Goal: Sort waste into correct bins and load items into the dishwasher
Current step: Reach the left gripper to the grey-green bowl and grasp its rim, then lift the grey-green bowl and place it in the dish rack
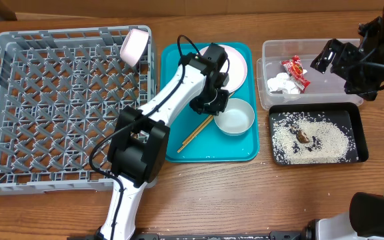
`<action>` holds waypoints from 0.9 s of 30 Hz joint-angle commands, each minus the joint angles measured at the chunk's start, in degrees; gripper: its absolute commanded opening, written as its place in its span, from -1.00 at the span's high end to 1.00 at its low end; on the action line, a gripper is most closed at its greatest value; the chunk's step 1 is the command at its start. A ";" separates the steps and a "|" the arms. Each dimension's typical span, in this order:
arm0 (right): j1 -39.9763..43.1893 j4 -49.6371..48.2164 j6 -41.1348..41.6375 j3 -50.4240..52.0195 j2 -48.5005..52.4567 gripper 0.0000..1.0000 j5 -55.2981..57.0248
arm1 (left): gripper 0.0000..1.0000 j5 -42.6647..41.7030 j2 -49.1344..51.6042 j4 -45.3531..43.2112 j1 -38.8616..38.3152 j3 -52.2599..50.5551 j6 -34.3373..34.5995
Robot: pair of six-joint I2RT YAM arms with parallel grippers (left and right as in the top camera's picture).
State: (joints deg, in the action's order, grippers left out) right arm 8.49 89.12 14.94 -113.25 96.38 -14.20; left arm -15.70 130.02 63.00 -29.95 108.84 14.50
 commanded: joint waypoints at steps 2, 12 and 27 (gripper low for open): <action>-0.17 -0.31 -0.42 -1.14 -0.90 -1.00 0.24 | 0.92 6.27 -7.76 4.46 2.34 6.56 -1.14; -0.17 -3.26 -0.04 -1.14 -0.90 -1.00 0.15 | 0.92 47.84 -20.22 18.51 10.88 7.10 13.81; -0.17 -6.54 0.02 -1.14 -0.90 -1.00 0.04 | 0.92 92.21 -19.54 13.86 10.78 -9.84 37.79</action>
State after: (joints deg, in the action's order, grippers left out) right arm 8.47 82.94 14.96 -113.25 96.38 -14.17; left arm 67.81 109.62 78.94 -18.76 103.59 48.12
